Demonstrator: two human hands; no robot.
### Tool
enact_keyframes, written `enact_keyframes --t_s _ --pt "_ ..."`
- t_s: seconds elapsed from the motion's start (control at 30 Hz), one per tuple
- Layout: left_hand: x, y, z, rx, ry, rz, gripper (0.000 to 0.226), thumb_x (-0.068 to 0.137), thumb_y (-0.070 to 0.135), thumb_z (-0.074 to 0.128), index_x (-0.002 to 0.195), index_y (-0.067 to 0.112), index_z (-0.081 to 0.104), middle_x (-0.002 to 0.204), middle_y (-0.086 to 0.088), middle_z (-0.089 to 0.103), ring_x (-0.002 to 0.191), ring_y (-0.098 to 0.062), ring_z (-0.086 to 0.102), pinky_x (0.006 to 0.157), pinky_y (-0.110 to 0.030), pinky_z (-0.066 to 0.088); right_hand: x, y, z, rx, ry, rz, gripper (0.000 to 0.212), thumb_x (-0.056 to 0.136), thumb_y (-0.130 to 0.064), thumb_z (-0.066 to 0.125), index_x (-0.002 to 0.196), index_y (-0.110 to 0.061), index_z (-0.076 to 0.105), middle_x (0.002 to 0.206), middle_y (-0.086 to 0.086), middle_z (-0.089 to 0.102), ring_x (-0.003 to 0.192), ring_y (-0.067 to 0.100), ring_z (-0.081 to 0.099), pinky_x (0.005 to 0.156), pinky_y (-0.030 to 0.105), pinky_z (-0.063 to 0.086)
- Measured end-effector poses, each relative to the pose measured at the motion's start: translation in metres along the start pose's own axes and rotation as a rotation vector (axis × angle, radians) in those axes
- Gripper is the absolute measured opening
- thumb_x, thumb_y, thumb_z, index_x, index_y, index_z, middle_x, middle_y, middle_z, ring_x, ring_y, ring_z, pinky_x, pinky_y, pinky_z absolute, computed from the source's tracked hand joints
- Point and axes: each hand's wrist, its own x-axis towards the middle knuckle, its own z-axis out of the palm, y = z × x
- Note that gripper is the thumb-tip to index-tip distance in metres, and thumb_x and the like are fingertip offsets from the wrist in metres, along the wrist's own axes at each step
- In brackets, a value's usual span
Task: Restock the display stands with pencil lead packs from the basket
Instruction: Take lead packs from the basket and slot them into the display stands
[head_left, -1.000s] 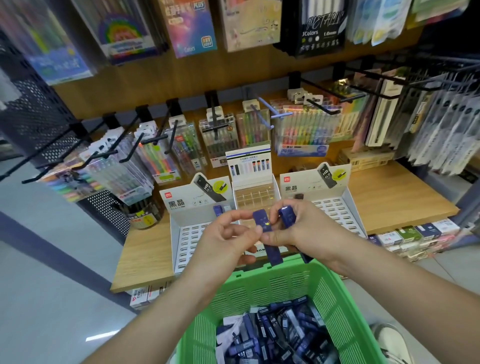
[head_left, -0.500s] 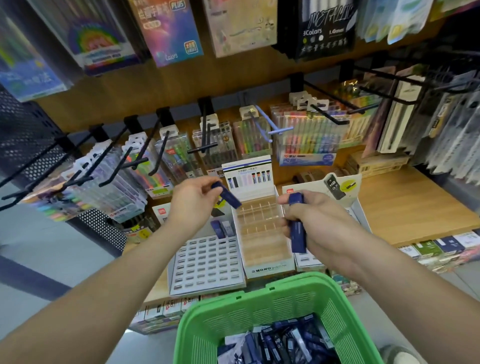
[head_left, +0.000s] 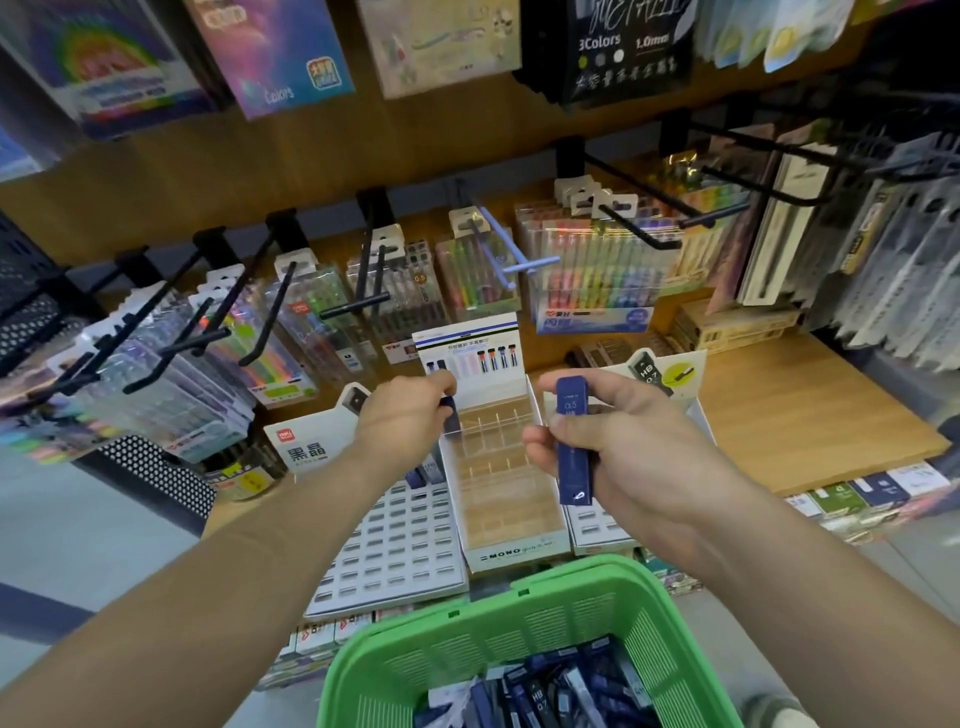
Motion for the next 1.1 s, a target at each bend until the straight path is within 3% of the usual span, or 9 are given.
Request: enact_keyframes --t_s 0.13,0.37,0.47,0.53,0.63,0.77,0.9,0.97,1.1 --pt "0.001 0.002 0.004 0.015 0.043 0.040 0.015 0.093 0.021 0.053 0.102 0.022 0.065 0.101 -0.002 0.064 0.096 -0.023 0.052 0.072 -0.033 0.043 0.001 0.002 -0.001 0.015 -0.007 0.000 0.028 0.092 0.013 0.053 0.106 -0.009 0.065 0.062 0.003 0.067 0.070 0.019 0.070 0.076 0.037 0.061" --pt "0.002 0.003 -0.003 0.001 0.094 0.007 0.025 0.096 0.023 0.050 0.114 0.018 0.068 0.110 -0.002 0.063 0.104 -0.024 0.054 0.084 -0.033 0.046 0.003 0.006 -0.001 0.016 -0.010 0.015 0.022 0.085 0.007 0.067 0.104 -0.004 0.065 0.073 0.008 0.072 0.066 0.019 0.070 0.064 0.032 0.062" --pt "-0.016 0.016 -0.021 -0.610 0.185 -0.159 0.016 0.094 0.026 0.059 0.095 0.021 0.075 0.094 0.005 0.072 0.081 -0.010 0.060 0.071 -0.022 0.045 0.003 0.007 0.000 -0.007 -0.003 0.011 0.025 0.082 0.004 0.071 0.104 -0.007 0.064 0.079 0.010 0.075 0.062 0.018 0.070 0.053 0.028 0.059" --pt "-0.035 0.026 -0.043 -1.216 -0.038 -0.180 0.019 0.091 0.033 0.062 0.085 0.022 0.077 0.081 0.003 0.073 0.062 -0.008 0.056 0.056 -0.019 0.046 0.004 0.008 -0.001 -0.065 0.008 -0.003 0.029 0.080 0.002 0.075 0.105 -0.007 0.064 0.086 0.013 0.075 0.062 0.017 0.070 0.047 0.023 0.052" --pt "-0.062 0.034 -0.069 -1.501 -0.336 0.000 0.030 0.079 0.040 0.066 0.097 0.019 0.076 0.081 -0.003 0.070 0.062 -0.011 0.058 0.056 -0.021 0.051 0.005 0.012 -0.001 -0.137 0.007 -0.010 0.027 0.076 0.001 0.078 0.097 -0.009 0.064 0.081 0.011 0.075 0.063 0.017 0.071 0.045 0.019 0.047" --pt "-0.076 0.035 -0.081 -1.357 -0.306 0.047 0.022 0.067 0.020 0.076 0.088 0.015 0.077 0.081 -0.010 0.074 0.064 -0.013 0.067 0.059 -0.019 0.054 0.004 0.021 0.004 -0.253 -0.016 -0.030 0.024 0.078 0.000 0.078 0.094 -0.010 0.063 0.082 0.012 0.074 0.068 0.019 0.071 0.053 0.023 0.050" --pt "-0.062 0.006 -0.075 -1.112 0.094 -0.183 0.016 0.076 0.008 0.077 0.079 0.024 0.075 0.068 0.002 0.073 0.059 -0.010 0.067 0.059 -0.019 0.054 0.007 0.032 0.007 -0.534 0.063 -0.089 0.013 0.088 -0.007 0.068 0.092 -0.019 0.063 0.092 0.005 0.068 0.084 0.019 0.065 0.079 0.036 0.054" --pt "-0.049 -0.009 -0.065 -0.887 0.246 -0.246 0.015 0.079 0.010 0.076 0.082 0.024 0.074 0.065 0.011 0.069 0.059 -0.006 0.064 0.065 -0.021 0.054 0.008 0.037 0.005 -0.596 0.061 -0.091 0.015 0.088 -0.007 0.063 0.092 -0.021 0.061 0.093 0.001 0.063 0.079 0.015 0.059 0.075 0.033 0.053" --pt "-0.036 -0.014 -0.037 -0.559 0.278 -0.194 0.016 0.082 0.018 0.074 0.098 0.018 0.075 0.085 0.006 0.070 0.075 -0.006 0.061 0.080 -0.016 0.045 0.014 0.046 -0.001 -0.727 0.003 -0.081 0.022 0.089 -0.005 0.057 0.092 -0.027 0.058 0.092 -0.003 0.061 0.063 0.009 0.051 0.056 0.021 0.041"
